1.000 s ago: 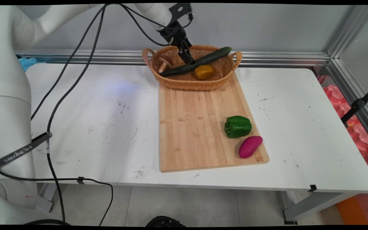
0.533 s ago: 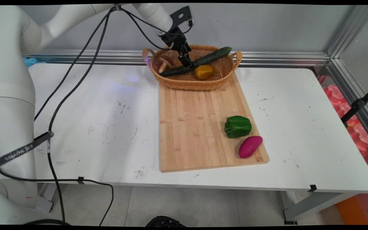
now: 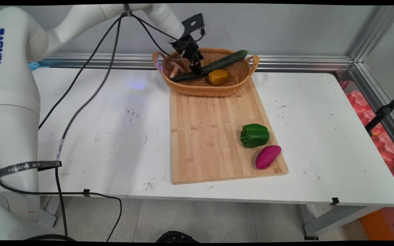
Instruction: Pick up the cucumber from the vegetable basket, then place the picked object on the cutting board
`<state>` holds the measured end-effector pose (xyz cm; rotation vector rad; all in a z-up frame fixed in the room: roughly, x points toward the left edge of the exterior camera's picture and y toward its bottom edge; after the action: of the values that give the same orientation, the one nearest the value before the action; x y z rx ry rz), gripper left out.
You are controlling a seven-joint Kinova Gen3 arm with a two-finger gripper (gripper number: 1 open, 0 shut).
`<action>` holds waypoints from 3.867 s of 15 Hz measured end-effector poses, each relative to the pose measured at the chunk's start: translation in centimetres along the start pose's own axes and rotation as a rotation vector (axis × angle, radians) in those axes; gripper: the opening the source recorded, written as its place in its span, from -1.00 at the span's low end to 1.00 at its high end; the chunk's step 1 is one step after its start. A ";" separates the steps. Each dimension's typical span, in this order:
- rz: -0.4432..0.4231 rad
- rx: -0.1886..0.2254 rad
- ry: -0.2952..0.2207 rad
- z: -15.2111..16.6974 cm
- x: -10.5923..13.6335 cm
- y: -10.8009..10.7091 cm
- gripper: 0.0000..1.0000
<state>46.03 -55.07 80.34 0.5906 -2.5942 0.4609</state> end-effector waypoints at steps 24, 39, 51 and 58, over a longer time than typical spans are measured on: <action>0.010 -0.036 -0.006 0.2 -0.2 0.3 -1.00; -0.055 0.083 0.069 -10.6 10.0 5.3 -1.00; -0.061 -0.016 0.032 -13.4 12.1 17.4 -1.00; -0.041 -0.052 0.004 -12.1 10.3 22.3 -1.00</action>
<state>31.22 -34.51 90.68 0.6236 -2.5770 0.3800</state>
